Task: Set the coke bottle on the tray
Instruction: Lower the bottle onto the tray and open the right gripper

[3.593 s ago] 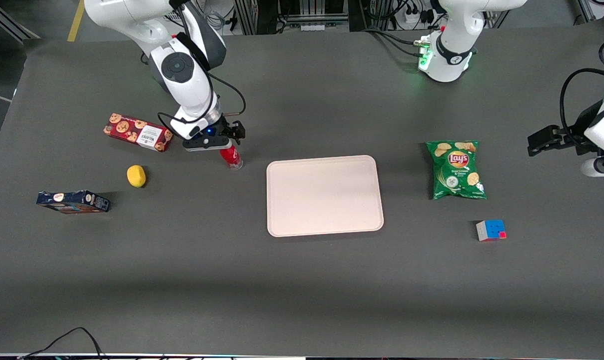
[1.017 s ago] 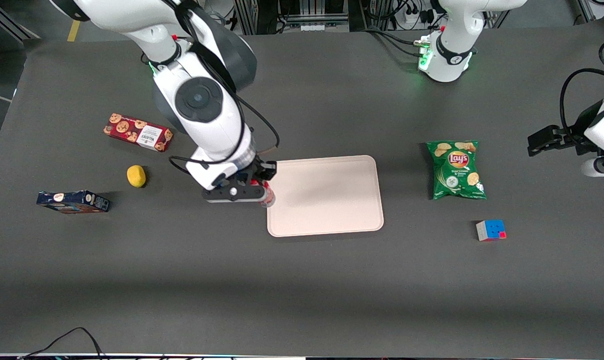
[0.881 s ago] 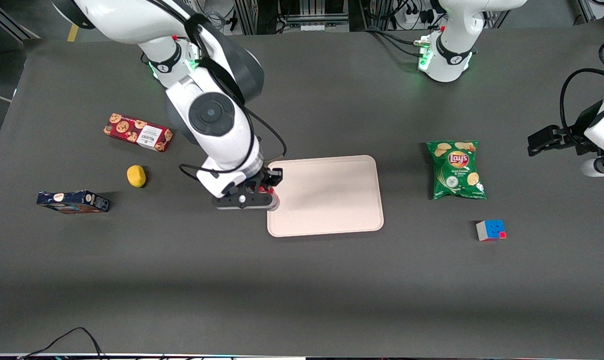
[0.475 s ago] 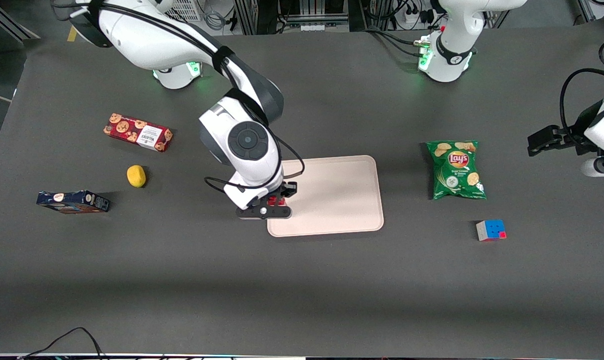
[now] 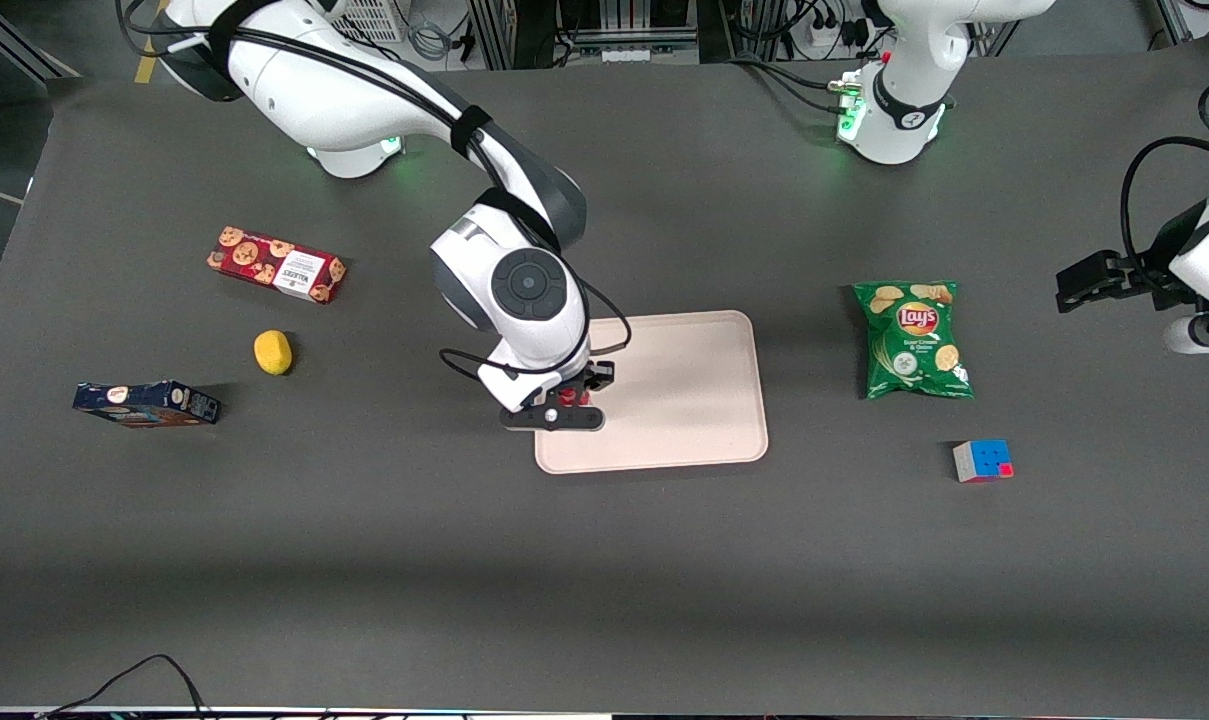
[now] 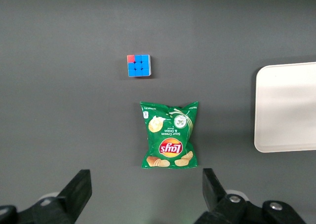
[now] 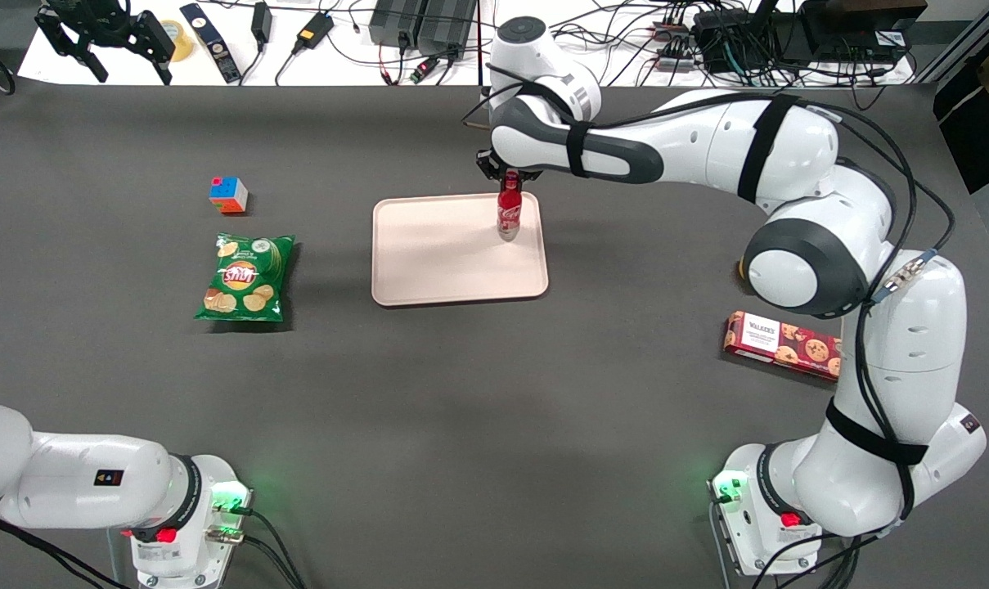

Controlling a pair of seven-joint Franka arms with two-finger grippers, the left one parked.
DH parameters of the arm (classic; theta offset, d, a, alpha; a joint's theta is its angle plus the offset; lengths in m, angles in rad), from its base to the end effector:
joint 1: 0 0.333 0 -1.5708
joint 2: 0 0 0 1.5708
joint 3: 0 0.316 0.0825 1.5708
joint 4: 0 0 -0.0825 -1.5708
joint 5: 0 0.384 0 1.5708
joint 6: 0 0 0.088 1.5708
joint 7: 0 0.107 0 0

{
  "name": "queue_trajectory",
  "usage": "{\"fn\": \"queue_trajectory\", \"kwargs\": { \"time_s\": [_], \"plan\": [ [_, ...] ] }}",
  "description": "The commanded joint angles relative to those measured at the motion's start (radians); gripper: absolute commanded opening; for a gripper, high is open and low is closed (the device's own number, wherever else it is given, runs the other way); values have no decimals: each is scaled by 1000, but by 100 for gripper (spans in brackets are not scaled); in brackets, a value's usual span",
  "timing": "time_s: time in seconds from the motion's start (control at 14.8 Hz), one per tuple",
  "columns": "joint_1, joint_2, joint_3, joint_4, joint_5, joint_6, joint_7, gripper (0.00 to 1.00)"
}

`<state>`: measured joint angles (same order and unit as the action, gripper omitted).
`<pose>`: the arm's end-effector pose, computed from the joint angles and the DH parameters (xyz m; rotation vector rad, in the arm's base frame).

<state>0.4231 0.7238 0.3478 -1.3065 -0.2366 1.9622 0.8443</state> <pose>0.5756 0.4550 0.3267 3.1293 -0.0910 -0.0412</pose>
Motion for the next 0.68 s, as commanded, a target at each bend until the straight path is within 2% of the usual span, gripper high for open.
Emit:
{"fn": "queue_trajectory", "kwargs": {
  "time_s": [0.0,0.14,0.27,0.41,0.61],
  "plan": [
    [3,-11,7,-19,-30,35,44,15],
    [3,-11,7,-19,-29,38,44,22],
    [2,-11,5,-20,-29,40,50,49],
    [0,-11,5,-20,-29,40,52,100],
    [-16,-49,5,-19,-15,31,55,100]
  ]
}}
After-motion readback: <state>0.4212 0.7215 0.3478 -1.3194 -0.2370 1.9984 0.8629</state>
